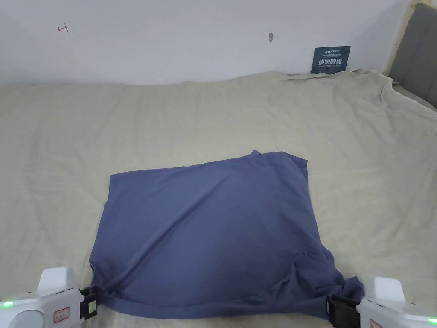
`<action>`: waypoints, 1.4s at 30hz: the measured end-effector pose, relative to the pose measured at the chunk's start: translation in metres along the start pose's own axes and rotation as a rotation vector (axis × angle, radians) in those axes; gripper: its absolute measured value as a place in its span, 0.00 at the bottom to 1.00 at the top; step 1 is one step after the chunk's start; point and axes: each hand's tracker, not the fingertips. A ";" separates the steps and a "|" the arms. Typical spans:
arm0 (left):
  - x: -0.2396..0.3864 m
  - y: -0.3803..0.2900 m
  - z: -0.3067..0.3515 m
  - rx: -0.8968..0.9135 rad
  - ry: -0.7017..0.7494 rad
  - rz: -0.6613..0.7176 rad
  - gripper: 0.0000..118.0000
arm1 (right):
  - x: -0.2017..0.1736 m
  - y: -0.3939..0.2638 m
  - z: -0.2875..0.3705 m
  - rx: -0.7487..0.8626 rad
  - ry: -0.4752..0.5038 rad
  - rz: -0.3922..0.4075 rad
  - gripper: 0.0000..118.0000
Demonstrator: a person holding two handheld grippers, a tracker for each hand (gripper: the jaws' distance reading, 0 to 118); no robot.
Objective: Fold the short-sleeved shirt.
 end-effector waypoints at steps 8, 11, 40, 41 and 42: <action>-0.001 -0.004 0.001 -0.003 -0.005 0.010 0.05 | -0.009 -0.007 -0.025 -0.054 0.030 0.020 0.24; -0.004 -0.003 -0.001 -0.003 -0.007 0.018 0.05 | -0.011 -0.010 -0.020 -0.031 0.041 0.019 0.09; 0.000 0.123 -0.066 0.065 0.070 -0.036 0.05 | -0.034 0.163 -0.053 0.099 0.060 0.116 0.09; 0.000 0.125 -0.073 0.057 0.079 -0.037 0.05 | -0.031 0.168 -0.064 0.089 0.060 0.112 0.09; 0.000 0.126 -0.080 0.044 0.089 -0.038 0.05 | -0.032 0.172 -0.072 0.080 0.057 0.115 0.09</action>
